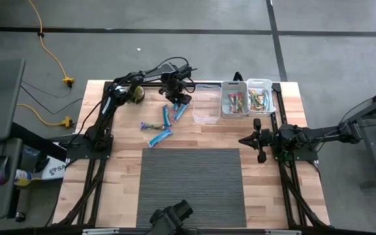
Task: Pick and place Granola Bars by type
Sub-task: Put the red granola bar into the gray bin
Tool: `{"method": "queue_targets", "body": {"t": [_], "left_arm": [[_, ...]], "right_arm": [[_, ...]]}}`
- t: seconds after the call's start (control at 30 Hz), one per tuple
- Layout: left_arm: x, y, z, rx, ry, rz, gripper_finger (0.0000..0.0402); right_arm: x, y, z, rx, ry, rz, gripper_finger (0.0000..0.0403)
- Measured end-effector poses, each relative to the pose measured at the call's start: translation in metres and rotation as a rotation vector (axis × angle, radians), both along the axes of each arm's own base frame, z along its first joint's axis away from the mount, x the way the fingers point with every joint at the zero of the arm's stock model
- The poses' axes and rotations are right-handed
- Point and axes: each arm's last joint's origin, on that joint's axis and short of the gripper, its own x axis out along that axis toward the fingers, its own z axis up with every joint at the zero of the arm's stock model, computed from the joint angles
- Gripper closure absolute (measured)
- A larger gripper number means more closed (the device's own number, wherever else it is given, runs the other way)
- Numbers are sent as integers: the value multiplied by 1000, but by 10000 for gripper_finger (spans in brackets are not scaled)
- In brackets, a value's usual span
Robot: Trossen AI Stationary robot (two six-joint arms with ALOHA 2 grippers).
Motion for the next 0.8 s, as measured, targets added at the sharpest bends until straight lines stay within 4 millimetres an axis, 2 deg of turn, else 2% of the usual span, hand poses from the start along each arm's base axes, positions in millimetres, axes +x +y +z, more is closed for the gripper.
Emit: {"method": "queue_targets", "body": {"t": [0.27,0.5,0.67,0.8], "left_arm": [[-1,0,-1,-6,14,-1,323],[-2,-3,7,-18,22,-11,328],[-3,-3,27,21,-5,-35,328],[-5,-3,33,46,-1,-53,328]], "right_arm": [[0,0,0,0,0,0,402],[0,0,0,0,0,0,402],[0,0,0,0,0,0,402],[0,0,0,0,0,0,402]]}}
